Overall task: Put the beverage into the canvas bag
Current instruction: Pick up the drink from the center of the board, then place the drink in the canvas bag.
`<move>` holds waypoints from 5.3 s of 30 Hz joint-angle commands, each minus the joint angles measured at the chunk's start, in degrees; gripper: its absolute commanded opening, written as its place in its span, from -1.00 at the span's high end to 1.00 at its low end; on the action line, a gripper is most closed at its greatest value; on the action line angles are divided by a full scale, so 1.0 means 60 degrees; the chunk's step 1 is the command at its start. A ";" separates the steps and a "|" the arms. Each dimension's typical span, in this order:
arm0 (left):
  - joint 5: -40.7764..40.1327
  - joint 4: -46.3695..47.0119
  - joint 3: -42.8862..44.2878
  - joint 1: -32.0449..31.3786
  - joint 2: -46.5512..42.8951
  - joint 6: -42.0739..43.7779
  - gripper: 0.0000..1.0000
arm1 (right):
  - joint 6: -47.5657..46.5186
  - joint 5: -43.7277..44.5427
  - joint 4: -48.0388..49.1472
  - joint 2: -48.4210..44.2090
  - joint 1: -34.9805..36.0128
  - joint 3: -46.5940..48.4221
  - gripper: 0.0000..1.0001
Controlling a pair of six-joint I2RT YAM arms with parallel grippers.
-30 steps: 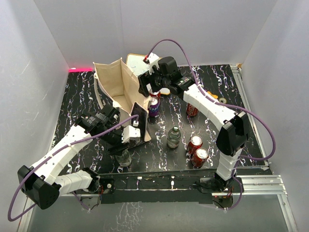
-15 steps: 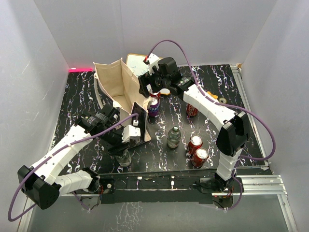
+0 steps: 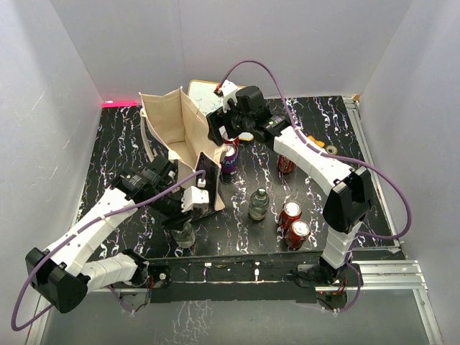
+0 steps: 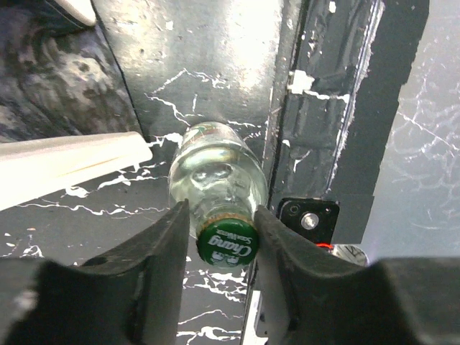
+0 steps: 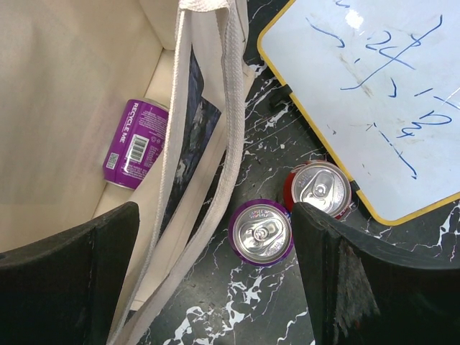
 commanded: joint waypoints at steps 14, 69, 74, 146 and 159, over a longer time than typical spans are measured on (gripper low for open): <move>0.0344 -0.0289 0.0904 0.1472 -0.0201 -0.0434 1.00 | -0.0196 0.0086 0.0382 -0.0487 0.0084 -0.0018 -0.81; 0.2395 0.1665 1.3017 0.9915 0.4324 -0.7706 1.00 | 0.0133 -0.0874 -0.0391 0.0276 0.0293 0.1139 -0.81; 0.1997 0.2127 1.3669 0.9001 0.4837 -0.7668 1.00 | 0.0097 -0.0702 -0.0610 0.0410 0.0420 0.1325 -0.81; 0.0958 -0.2999 0.9939 0.4237 0.4069 -0.1183 1.00 | -0.1462 -0.0849 0.0110 -0.0499 -0.0254 0.0220 -0.14; 0.0378 -0.1817 0.6487 0.4231 0.2760 -0.1560 1.00 | -0.1872 -0.2641 -0.0067 -0.0242 -0.0281 -0.0443 0.21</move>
